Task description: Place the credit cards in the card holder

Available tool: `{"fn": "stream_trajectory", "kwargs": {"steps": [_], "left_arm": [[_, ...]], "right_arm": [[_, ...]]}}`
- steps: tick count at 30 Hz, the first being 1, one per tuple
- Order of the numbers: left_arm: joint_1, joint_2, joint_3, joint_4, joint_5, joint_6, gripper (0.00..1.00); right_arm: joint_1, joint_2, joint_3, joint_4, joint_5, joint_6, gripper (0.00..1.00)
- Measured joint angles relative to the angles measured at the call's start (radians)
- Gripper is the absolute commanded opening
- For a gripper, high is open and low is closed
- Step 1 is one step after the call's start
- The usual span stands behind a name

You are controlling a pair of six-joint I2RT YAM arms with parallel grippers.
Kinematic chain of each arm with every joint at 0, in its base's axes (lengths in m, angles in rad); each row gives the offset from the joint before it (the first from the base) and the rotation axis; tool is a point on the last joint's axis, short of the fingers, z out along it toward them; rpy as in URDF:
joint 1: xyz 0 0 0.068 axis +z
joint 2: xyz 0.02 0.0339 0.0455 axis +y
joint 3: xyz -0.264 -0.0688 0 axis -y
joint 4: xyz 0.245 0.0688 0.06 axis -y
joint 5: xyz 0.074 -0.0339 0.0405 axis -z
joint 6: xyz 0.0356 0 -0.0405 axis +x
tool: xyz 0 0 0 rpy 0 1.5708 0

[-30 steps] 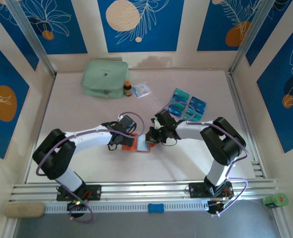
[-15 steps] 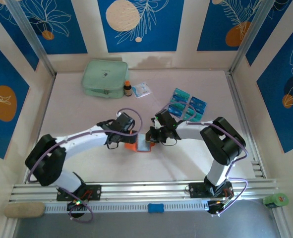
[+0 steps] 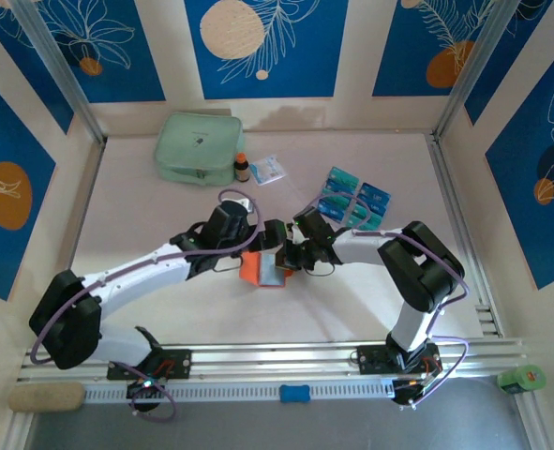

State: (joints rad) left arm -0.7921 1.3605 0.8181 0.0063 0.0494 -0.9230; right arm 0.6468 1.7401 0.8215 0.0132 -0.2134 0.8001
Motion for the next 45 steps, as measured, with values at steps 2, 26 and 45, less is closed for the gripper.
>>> {"fn": "stream_trajectory", "kwargs": {"steps": [2,26,45], "left_arm": [[-0.008,0.000,-0.066,0.080,0.003,-0.060,1.00],[-0.009,0.015,-0.275,0.195,-0.054,0.016,1.00],[-0.009,0.113,-0.213,0.055,-0.092,0.322,1.00]], "right_arm": [[0.000,0.000,0.000,0.002,0.000,0.000,0.00],[-0.016,0.005,-0.013,0.031,-0.030,0.003,0.00],[-0.033,0.039,0.004,0.036,-0.084,0.003,0.00]]}}
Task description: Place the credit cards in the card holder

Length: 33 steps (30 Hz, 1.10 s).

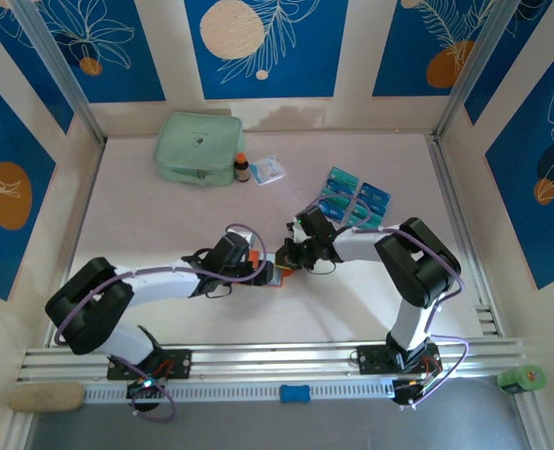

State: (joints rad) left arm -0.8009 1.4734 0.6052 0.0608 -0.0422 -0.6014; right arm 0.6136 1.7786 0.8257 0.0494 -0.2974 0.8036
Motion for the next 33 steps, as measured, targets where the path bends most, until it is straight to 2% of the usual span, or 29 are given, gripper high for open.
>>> {"fn": "stream_trajectory", "kwargs": {"steps": [13,33], "left_arm": [[0.000,0.000,0.009,-0.030,-0.029,0.032,1.00],[0.000,-0.025,0.016,-0.076,-0.031,0.035,1.00]], "right_arm": [[0.008,0.057,0.058,0.005,-0.050,0.000,0.00],[-0.027,0.005,0.100,-0.097,-0.016,-0.032,0.00]]}}
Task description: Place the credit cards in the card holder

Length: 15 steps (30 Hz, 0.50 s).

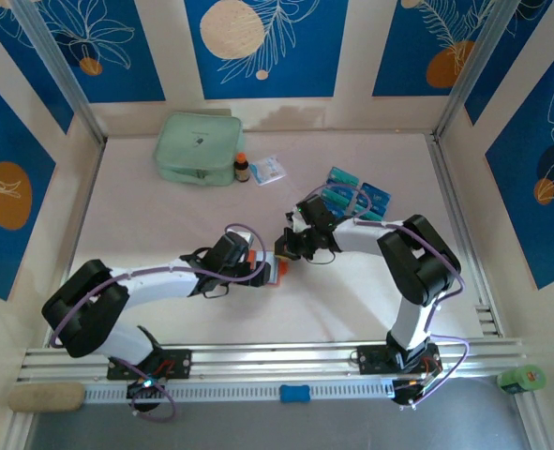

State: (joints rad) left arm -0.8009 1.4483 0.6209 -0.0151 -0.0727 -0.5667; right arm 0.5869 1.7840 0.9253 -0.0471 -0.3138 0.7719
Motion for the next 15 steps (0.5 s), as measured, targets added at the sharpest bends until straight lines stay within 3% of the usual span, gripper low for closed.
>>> {"fn": "stream_trajectory", "kwargs": {"steps": [15], "left_arm": [[0.000,0.000,0.010,-0.009,0.000,0.000,1.00]], "right_arm": [[0.003,0.072,0.032,-0.014,0.000,-0.025,0.00]]}}
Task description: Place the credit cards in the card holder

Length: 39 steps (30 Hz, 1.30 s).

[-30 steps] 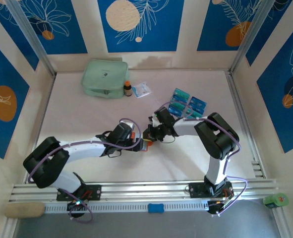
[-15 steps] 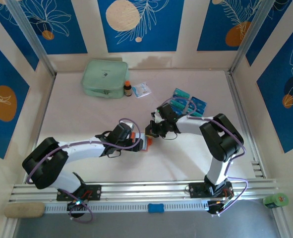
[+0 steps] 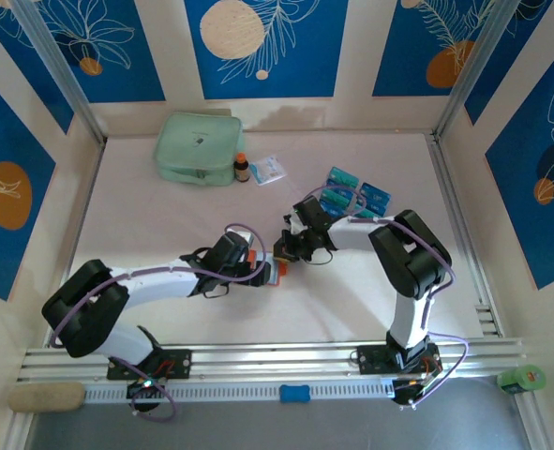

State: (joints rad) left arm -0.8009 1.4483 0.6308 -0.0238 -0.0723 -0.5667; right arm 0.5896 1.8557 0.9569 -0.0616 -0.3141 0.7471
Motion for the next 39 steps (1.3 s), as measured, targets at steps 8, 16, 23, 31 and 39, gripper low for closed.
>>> {"fn": "stream_trajectory", "kwargs": {"steps": [8,16,23,31,39], "left_arm": [[0.000,0.022,0.075,-0.033,-0.013,0.060,1.00],[0.000,0.052,0.054,-0.032,-0.018,0.106,1.00],[0.000,0.039,-0.013,0.043,-0.019,0.101,1.00],[0.000,0.016,-0.049,0.093,-0.026,0.072,1.00],[0.003,-0.006,-0.067,0.075,-0.082,0.037,0.98]], "right_arm": [[0.000,0.000,0.003,-0.007,0.000,-0.016,0.00],[0.000,0.002,0.011,-0.018,0.000,-0.026,0.00],[0.011,0.026,0.046,-0.037,-0.004,-0.027,0.00],[0.044,0.047,0.083,-0.039,-0.004,-0.026,0.00],[0.044,0.047,0.083,-0.048,-0.003,-0.026,0.00]]}}
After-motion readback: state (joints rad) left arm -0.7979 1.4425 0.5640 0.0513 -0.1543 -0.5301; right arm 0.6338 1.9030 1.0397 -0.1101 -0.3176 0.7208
